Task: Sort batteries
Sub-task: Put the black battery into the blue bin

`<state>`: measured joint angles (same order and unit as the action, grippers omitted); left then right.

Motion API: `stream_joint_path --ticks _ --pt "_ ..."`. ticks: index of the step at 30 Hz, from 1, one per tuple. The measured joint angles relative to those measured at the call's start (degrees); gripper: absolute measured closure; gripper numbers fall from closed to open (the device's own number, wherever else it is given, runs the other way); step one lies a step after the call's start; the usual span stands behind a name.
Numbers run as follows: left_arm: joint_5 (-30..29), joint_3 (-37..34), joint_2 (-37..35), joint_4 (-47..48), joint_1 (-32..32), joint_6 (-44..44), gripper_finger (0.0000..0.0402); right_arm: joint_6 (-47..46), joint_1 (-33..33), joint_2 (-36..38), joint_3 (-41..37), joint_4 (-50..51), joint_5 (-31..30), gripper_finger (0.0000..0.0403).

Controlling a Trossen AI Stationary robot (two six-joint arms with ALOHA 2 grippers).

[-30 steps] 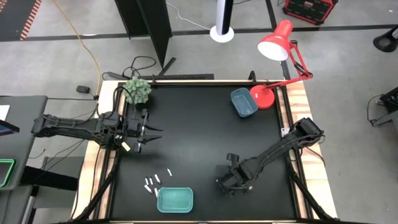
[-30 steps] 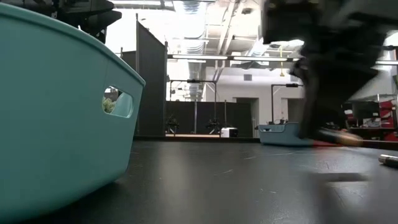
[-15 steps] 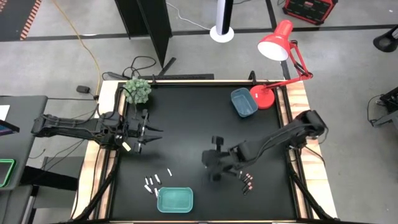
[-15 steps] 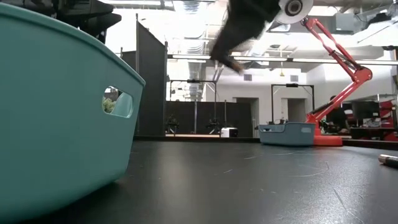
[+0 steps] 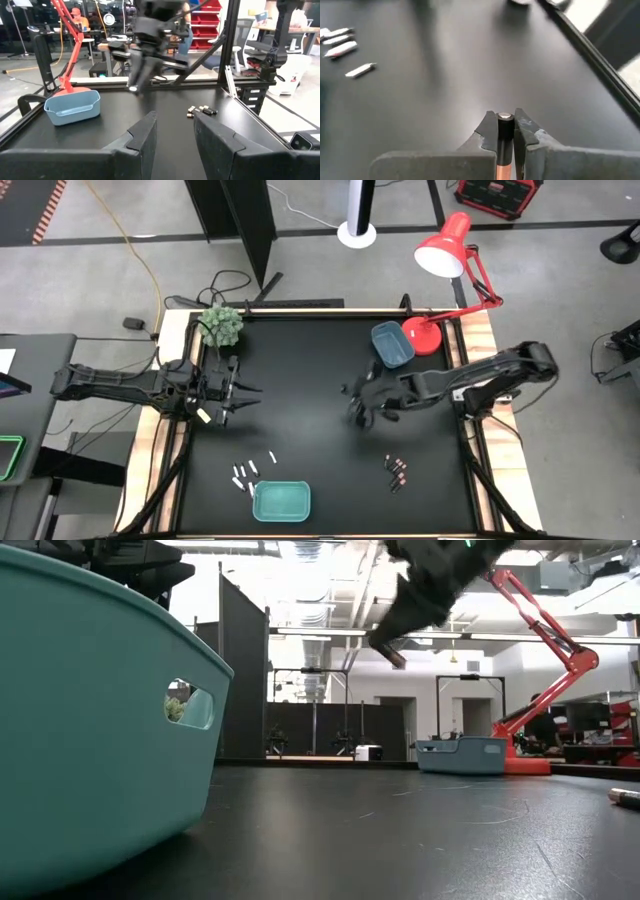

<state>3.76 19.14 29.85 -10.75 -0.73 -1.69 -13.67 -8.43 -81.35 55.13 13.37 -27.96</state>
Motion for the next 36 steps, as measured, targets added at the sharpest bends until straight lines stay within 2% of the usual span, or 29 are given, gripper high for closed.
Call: stream_joint_path --ticks 5,9,17,22,27,36 --pt "-0.01 0.00 0.02 1.62 0.00 0.00 0.0276 -5.10 7.19 9.06 -10.92 -2.67 -2.14 0.0377" --pt "-0.04 -0.02 0.04 2.48 0.00 0.00 0.0276 -8.60 14.13 13.69 -16.57 -2.27 -2.29 0.0377" --pt "-2.28 -0.02 0.04 2.41 0.00 -0.79 0.0276 -6.42 27.33 14.92 -17.53 -0.20 -2.57 0.0378" --pt "-2.28 -0.02 0.04 2.44 0.00 0.31 0.0276 -6.40 32.92 14.30 -17.55 1.68 -2.04 0.0373" --pt "-2.29 -0.02 0.15 2.93 0.00 0.85 0.0276 -5.94 35.23 13.81 -17.53 1.39 -1.45 0.0339" --pt "-2.98 -0.02 0.15 3.99 0.00 0.47 0.0276 -6.23 35.85 14.03 -17.53 2.62 -1.45 0.0248"
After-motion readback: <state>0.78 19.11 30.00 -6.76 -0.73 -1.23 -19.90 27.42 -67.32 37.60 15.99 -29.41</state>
